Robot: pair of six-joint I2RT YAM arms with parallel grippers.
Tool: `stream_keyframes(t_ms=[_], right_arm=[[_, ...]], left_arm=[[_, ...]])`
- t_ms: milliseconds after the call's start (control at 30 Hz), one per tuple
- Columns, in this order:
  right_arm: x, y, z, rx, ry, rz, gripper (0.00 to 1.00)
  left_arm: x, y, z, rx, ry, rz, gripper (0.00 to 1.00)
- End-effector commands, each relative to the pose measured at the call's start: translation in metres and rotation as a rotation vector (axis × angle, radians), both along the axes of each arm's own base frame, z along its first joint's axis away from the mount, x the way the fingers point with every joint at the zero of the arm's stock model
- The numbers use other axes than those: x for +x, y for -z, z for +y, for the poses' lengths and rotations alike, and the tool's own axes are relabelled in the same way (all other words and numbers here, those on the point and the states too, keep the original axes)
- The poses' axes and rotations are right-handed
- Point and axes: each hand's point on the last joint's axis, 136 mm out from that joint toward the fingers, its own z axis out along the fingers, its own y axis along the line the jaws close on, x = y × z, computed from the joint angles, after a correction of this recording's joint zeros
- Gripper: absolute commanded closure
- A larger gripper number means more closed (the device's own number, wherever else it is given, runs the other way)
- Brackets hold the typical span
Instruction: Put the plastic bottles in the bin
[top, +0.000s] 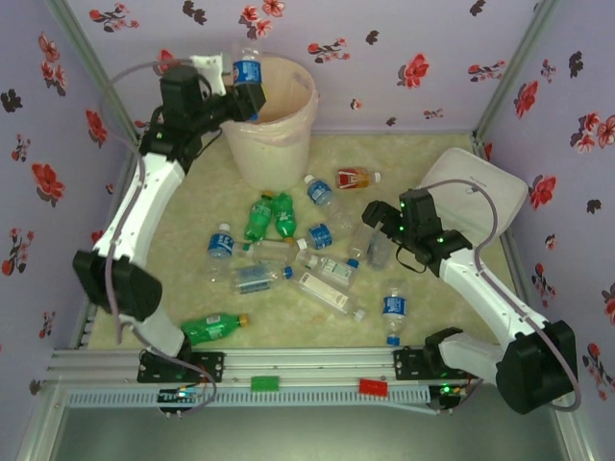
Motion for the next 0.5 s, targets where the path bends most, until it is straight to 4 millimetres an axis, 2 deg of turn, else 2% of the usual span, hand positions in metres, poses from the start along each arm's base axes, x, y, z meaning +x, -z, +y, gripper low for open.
stream_keyframes(t_ms=[0,133,233,267,333,400,467], right_arm=[[-0.001,-0.008,-0.006,-0.036,0.002,-0.03,0.0],[0.002,-0.005,-0.006,-0.035,0.005,-0.042,0.0],[0.001,-0.003,-0.002,-0.037,-0.02,-0.03,0.0],[0.0,-0.001,-0.003,-0.043,-0.022,-0.024,0.0],[-0.002,0.003,-0.005,-0.05,-0.016,-0.014,0.0],[-0.004,0.004,-0.005,-0.045,-0.014,-0.012,0.0],[-0.005,0.002,-0.006,-0.042,-0.011,-0.02,0.0]], left_arm=[[0.027,0.028,0.005,0.1,-0.009,0.096,0.63],[0.057,0.054,0.0,0.137,-0.01,0.169,0.61],[0.073,0.064,0.0,0.154,-0.034,0.194,0.57],[0.079,0.068,0.002,0.16,-0.048,0.202,0.5],[0.085,0.07,0.003,0.163,-0.06,0.209,0.3],[0.087,0.067,0.006,0.161,-0.071,0.205,0.03],[0.084,0.057,0.008,0.16,-0.074,0.183,0.0]])
